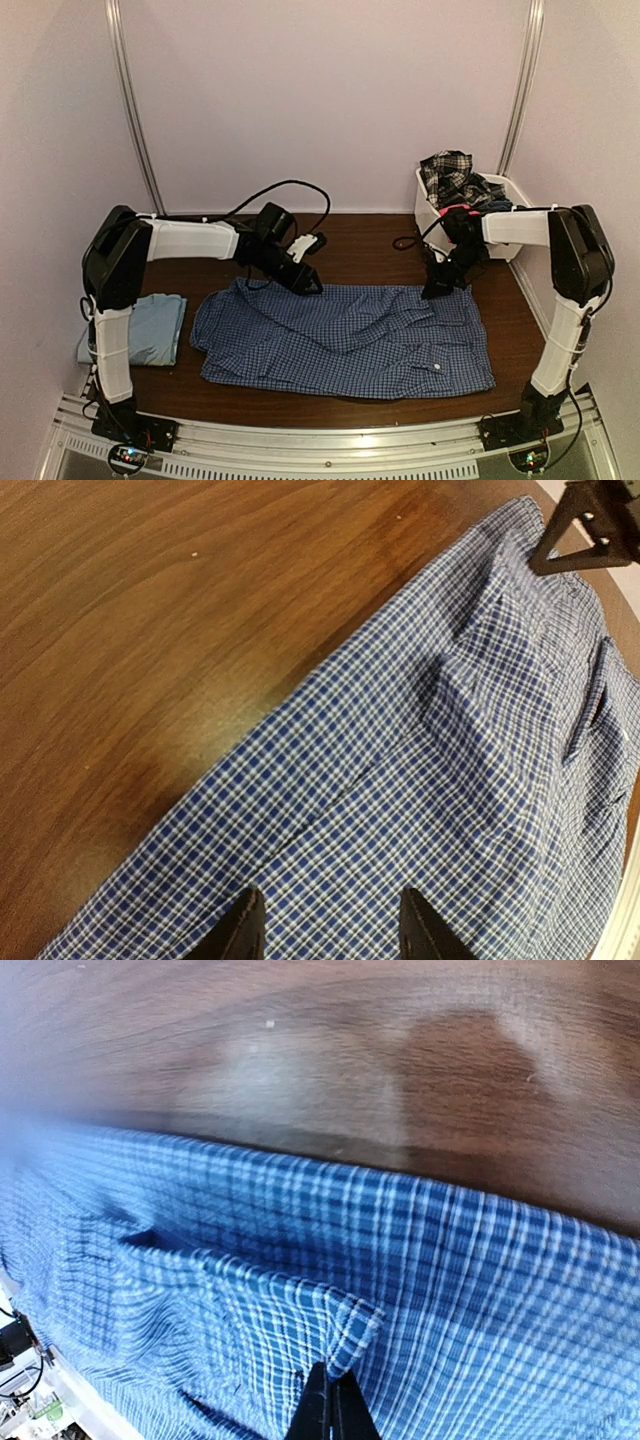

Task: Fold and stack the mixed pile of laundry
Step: Adjust the rectangle-folded shirt at the center of the board.

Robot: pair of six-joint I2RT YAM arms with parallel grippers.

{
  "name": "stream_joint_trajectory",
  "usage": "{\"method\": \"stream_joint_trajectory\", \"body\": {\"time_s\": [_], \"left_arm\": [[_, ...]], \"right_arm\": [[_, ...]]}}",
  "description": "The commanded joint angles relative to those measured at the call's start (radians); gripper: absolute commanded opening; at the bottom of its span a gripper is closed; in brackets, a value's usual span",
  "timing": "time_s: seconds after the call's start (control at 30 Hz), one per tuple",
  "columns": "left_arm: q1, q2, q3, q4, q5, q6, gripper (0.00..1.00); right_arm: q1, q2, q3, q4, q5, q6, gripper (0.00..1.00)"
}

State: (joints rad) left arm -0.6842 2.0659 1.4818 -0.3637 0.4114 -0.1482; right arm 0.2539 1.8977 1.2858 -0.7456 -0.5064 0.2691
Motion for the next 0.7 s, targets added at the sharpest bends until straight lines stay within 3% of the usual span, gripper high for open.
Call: {"method": "stream_joint_trajectory", "body": {"time_s": [0.0,0.2,0.43,0.5,0.57,0.67], "left_arm": [[0.038,-0.052,-0.029,0.020,-0.061,-0.015,0.47],[0.071,-0.069,-0.056,0.003,-0.122,-0.014,0.48],[0.100,-0.073,-0.068,-0.026,-0.206,-0.008,0.49],[0.106,-0.071,-0.069,-0.037,-0.227,-0.008,0.49],[0.111,-0.069,-0.073,-0.047,-0.244,-0.006,0.49],[0.119,-0.043,-0.068,-0.087,-0.261,-0.007,0.49]], "right_arm": [[0.001,-0.102,-0.024,-0.057,0.006,0.008,0.00],[-0.021,-0.165,-0.092,-0.110,0.073,-0.014,0.00],[-0.045,-0.123,-0.140,-0.069,0.132,-0.027,0.00],[-0.045,-0.104,-0.141,-0.052,0.172,-0.023,0.13],[-0.044,-0.085,-0.124,-0.031,0.198,-0.013,0.38],[-0.028,-0.072,-0.068,-0.037,0.229,-0.005,0.48]]}}
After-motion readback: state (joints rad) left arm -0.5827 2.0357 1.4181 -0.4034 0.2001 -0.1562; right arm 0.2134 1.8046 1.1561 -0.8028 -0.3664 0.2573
